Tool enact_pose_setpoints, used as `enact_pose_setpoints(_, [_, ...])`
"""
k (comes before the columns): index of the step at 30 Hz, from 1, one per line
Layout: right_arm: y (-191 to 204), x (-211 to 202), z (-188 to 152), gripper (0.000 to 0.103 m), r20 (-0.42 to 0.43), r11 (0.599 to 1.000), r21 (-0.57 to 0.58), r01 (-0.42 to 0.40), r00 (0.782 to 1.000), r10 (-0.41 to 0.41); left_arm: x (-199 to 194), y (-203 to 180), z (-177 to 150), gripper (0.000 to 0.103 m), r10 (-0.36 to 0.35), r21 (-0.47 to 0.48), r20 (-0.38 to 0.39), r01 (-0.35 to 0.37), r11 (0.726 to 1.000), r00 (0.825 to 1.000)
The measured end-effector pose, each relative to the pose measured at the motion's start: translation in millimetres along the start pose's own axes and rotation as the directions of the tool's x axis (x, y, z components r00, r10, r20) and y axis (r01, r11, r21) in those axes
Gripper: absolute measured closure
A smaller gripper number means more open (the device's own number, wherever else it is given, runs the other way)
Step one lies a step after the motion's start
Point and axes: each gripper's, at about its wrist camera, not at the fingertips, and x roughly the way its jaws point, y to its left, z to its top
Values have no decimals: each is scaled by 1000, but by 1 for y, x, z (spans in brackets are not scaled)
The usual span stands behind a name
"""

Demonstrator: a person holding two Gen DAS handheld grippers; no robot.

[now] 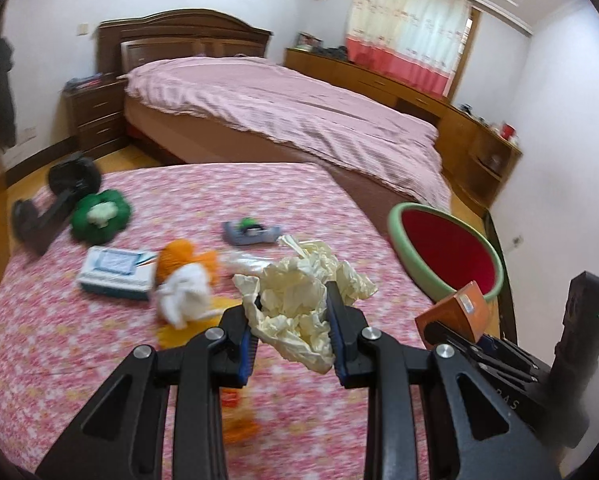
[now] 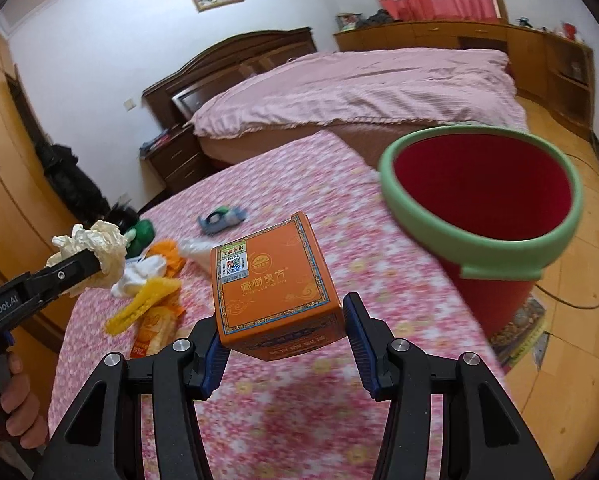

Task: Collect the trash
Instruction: 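Carry tissue and orange box over the red bucket and release both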

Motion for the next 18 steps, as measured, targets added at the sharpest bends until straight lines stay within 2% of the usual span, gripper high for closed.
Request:
enact_pose_setpoints(10, [-53,-20,20,49,43,994,60,88,995,-90,44,-67,11,73,-60,93,-47,65,994,997])
enact_pose_setpoints(18, [-91,-16,41,49,52,987,62,149,987,-152,87,-109,23,73,-86,146,-89,98,984,992])
